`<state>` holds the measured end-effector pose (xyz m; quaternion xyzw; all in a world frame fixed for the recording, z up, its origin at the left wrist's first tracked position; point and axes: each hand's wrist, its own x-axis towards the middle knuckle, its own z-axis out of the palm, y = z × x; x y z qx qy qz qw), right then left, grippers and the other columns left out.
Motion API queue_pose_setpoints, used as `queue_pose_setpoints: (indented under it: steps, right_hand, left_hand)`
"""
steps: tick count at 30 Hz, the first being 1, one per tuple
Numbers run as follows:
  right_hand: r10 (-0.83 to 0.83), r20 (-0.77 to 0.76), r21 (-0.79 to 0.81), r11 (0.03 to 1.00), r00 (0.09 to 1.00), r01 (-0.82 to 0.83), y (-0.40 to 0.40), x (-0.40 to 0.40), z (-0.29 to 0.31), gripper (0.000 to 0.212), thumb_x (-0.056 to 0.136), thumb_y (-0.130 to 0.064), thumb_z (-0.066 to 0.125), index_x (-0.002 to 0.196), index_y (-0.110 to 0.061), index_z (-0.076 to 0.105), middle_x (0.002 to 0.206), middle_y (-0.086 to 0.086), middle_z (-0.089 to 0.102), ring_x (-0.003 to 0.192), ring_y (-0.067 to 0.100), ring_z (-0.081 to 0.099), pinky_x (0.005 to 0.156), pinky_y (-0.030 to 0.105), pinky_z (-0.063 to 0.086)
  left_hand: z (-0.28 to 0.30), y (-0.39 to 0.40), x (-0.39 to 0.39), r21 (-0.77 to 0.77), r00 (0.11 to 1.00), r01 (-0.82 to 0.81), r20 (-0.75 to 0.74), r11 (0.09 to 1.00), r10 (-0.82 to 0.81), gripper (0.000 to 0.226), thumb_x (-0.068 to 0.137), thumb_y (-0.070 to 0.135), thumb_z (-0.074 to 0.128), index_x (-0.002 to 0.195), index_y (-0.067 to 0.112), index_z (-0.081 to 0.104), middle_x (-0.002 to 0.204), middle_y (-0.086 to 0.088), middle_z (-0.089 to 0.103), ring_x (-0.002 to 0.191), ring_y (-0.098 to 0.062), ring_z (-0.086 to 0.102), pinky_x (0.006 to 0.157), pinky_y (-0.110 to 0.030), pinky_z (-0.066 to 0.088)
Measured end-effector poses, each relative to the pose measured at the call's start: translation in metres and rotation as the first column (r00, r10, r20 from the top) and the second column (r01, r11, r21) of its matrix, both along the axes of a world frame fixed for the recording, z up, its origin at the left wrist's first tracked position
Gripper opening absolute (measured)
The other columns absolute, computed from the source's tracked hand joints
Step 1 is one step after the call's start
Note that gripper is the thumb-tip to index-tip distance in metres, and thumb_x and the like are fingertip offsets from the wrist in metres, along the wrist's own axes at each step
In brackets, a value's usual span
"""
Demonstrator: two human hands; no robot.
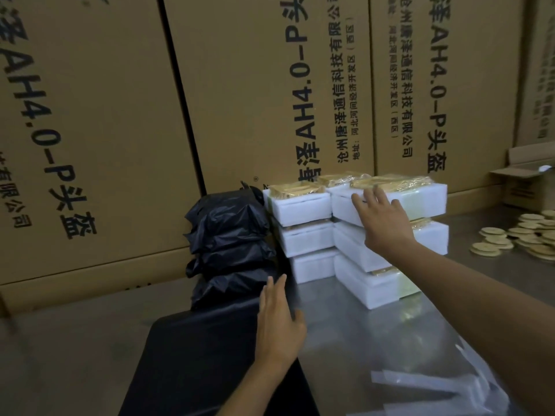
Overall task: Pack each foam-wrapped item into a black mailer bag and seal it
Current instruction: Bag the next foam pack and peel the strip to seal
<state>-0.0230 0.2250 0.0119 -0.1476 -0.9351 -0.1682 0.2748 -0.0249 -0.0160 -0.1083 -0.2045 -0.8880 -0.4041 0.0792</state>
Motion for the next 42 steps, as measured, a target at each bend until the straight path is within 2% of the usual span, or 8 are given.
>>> queue_pose_setpoints:
  steps: [6, 10, 18, 26, 29, 32, 37, 42]
  right_hand:
    - [0.315, -0.301, -0.073, 0.933, 0.900, -0.351, -0.021, 0.026, 0.003, 0.068, 0.074, 0.002, 0.064, 0.139, -0.010, 0.049, 0.132, 0.013, 0.053, 0.136, 0.037, 0.038, 0.093, 0.047, 0.042]
    - [0.605, -0.324, 0.176, 0.794, 0.728, -0.582, -0.059, 0.063, -0.010, 0.078, 0.062, 0.001, 0.068, 0.136, -0.012, 0.051, 0.131, 0.015, 0.056, 0.125, 0.035, 0.043, 0.088, 0.046, 0.048]
    - [0.793, -0.105, 0.249, 0.605, 0.600, -0.756, -0.111, 0.110, -0.042, 0.087, 0.074, -0.003, 0.077, 0.149, -0.024, 0.038, 0.150, 0.010, 0.039, 0.136, 0.034, 0.038, 0.096, 0.050, 0.050]
    - [0.848, -0.135, 0.224, 0.530, 0.513, -0.818, -0.161, 0.143, -0.028, 0.084, 0.084, 0.003, 0.060, 0.157, -0.024, 0.027, 0.163, 0.006, 0.029, 0.154, 0.028, 0.018, 0.120, 0.054, 0.027]
    - [0.571, -0.554, -0.335, 0.513, 0.606, -0.790, -0.185, 0.168, -0.037, 0.084, 0.090, -0.023, 0.071, 0.158, -0.027, 0.022, 0.163, -0.003, 0.028, 0.150, 0.015, 0.025, 0.119, 0.044, 0.031]
    - [0.407, -0.458, -0.852, 0.051, 0.790, -0.521, -0.215, 0.198, -0.041, 0.066, 0.085, -0.045, 0.077, 0.139, -0.046, 0.040, 0.146, -0.015, 0.049, 0.131, -0.006, 0.045, 0.103, 0.019, 0.041]
    - [0.364, -0.639, -0.664, -0.706, 0.677, -0.247, -0.262, 0.216, -0.062, 0.087, 0.074, -0.075, 0.068, 0.147, -0.037, 0.042, 0.139, -0.010, 0.062, 0.128, 0.009, 0.058, 0.113, 0.041, 0.040]
    - [-0.006, -0.699, -0.348, -0.870, 0.715, -0.348, -0.256, 0.216, -0.068, 0.056, 0.097, -0.052, 0.059, 0.144, -0.022, 0.052, 0.135, 0.008, 0.066, 0.126, 0.029, 0.061, 0.107, 0.049, 0.045]
  left_hand:
    - [0.013, 0.009, 0.005, 0.312, 0.979, -0.029, 0.202, 0.950, -0.036, 0.047, 0.094, 0.029, 0.061, 0.140, 0.029, 0.047, 0.143, 0.003, 0.048, 0.123, -0.009, 0.050, 0.098, -0.028, 0.046]
    - [0.050, 0.011, 0.008, 0.769, 0.706, -0.159, 0.527, 0.619, -0.473, 0.057, 0.092, 0.064, 0.049, 0.129, 0.022, 0.056, 0.129, -0.011, 0.064, 0.116, -0.027, 0.061, 0.100, -0.043, 0.047]
    - [0.064, -0.071, 0.037, 0.989, 0.572, -0.121, 0.143, 0.090, -0.808, 0.077, 0.083, 0.070, 0.062, 0.140, 0.018, 0.056, 0.139, -0.024, 0.056, 0.127, -0.045, 0.054, 0.110, -0.060, 0.038]
    - [0.077, -0.146, 0.091, 0.981, 0.660, -0.146, 0.194, 0.129, -0.726, 0.069, 0.081, 0.051, 0.075, 0.136, 0.012, 0.059, 0.135, -0.027, 0.058, 0.120, -0.042, 0.060, 0.096, -0.056, 0.051]
    - [0.084, -0.165, 0.112, 0.981, 0.710, -0.112, 0.189, 0.157, -0.678, 0.061, 0.083, 0.041, 0.075, 0.135, 0.014, 0.059, 0.134, -0.021, 0.061, 0.119, -0.037, 0.062, 0.096, -0.052, 0.053]
    - [0.086, -0.175, 0.131, 0.985, 0.742, -0.052, 0.149, 0.166, -0.653, 0.059, 0.084, 0.035, 0.073, 0.137, 0.017, 0.055, 0.135, -0.015, 0.062, 0.123, -0.033, 0.060, 0.103, -0.049, 0.050]
    - [0.068, -0.175, 0.161, 0.948, 0.689, 0.106, 0.148, 0.300, -0.710, 0.059, 0.093, 0.026, 0.066, 0.146, 0.013, 0.045, 0.145, -0.014, 0.054, 0.135, -0.030, 0.050, 0.109, -0.045, 0.044]
    - [0.050, -0.180, 0.181, 0.557, 0.794, 0.205, 0.386, 0.805, -0.469, 0.068, 0.071, 0.055, 0.082, 0.132, 0.040, 0.055, 0.127, 0.009, 0.064, 0.111, -0.006, 0.064, 0.087, -0.029, 0.053]
